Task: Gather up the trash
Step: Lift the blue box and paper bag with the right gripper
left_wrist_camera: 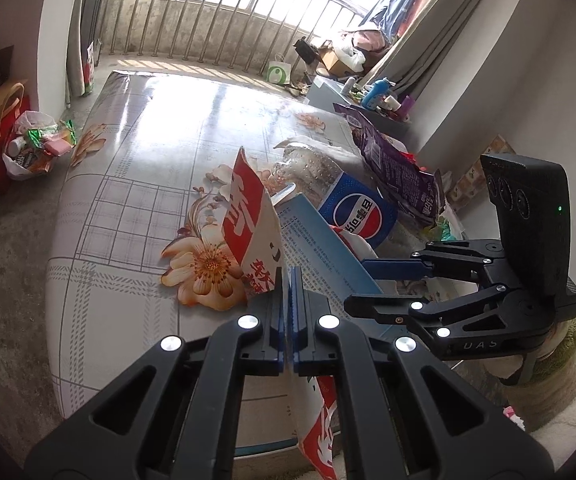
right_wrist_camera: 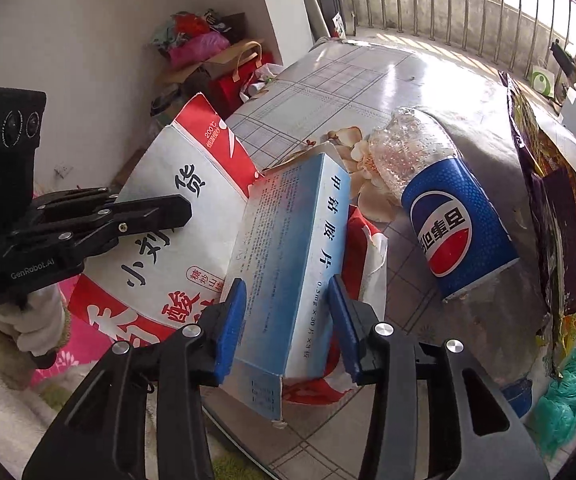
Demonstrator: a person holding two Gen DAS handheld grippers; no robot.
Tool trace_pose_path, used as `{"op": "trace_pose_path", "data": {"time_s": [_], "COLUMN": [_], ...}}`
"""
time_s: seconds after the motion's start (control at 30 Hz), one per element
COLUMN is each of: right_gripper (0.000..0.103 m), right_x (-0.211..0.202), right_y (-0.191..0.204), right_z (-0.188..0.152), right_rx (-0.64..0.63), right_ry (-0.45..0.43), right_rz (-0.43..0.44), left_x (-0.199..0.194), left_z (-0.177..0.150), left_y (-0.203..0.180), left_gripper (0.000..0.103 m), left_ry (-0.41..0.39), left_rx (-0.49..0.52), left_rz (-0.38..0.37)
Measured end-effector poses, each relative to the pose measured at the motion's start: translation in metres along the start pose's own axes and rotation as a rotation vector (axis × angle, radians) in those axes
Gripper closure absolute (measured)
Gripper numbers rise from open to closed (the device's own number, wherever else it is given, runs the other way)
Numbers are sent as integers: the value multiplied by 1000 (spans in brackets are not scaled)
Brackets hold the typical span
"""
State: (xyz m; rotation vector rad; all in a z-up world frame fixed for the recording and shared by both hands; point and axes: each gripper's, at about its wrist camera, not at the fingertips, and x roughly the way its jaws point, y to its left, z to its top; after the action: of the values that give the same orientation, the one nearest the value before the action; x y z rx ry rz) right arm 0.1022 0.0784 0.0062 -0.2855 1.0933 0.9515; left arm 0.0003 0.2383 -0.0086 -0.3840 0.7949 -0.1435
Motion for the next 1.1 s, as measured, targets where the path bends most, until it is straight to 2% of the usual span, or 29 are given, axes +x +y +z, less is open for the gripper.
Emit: {"op": "trace_pose_path", "data": {"time_s": [0.03, 0.07, 0.2, 0.37, 0.5, 0.57, 0.67, 0.73, 0.83, 0.93, 0.97, 1.0, 1.1], "right_gripper": [58, 48, 45, 39, 45, 53, 55, 54, 53, 53, 53, 53, 53], "right_x": [7, 14, 29, 48, 46, 37, 24, 21, 11, 2, 2, 3, 12], "right_y": [-5, -11, -21, -22, -20, -17, -10, -10, -17, -30, -31, -30, -25], "right_z": [0, 1, 5, 9, 10, 7, 3, -2, -7, -8, -8, -7, -6], "right_rx": [31, 60, 121, 173, 195, 183, 139, 136, 176, 255, 264, 262, 246], "right_ry": [34, 66, 100, 117, 94, 73, 46, 56, 44, 14, 9, 15, 47], "right_rz": [-6, 11, 96, 185, 185, 167, 122, 126, 221, 449, 491, 485, 382], "left_x": [0, -1, 0, 4, 6, 6, 7, 8, 8, 8, 8, 9, 9], "left_z": [0, 1, 0, 1, 1, 0, 0, 0, -1, 0, 0, 0, 0], "left_y": [-1, -3, 1, 10, 12, 11, 8, 5, 6, 10, 9, 8, 3], "left_gripper": [102, 102, 102, 102, 102, 102, 102, 102, 102, 103, 103, 103, 103], "left_ry": [-5, -9, -9, -2, -2, -3, -2, -2, -3, 5, 7, 8, 0], "left_rx": [8, 17, 25, -17, -27, -25, -15, -5, -3, -26, -29, -26, -12], "left_rz": [2, 3, 0, -19, -30, -32, -37, -28, -7, -33, -43, -49, -48]}}
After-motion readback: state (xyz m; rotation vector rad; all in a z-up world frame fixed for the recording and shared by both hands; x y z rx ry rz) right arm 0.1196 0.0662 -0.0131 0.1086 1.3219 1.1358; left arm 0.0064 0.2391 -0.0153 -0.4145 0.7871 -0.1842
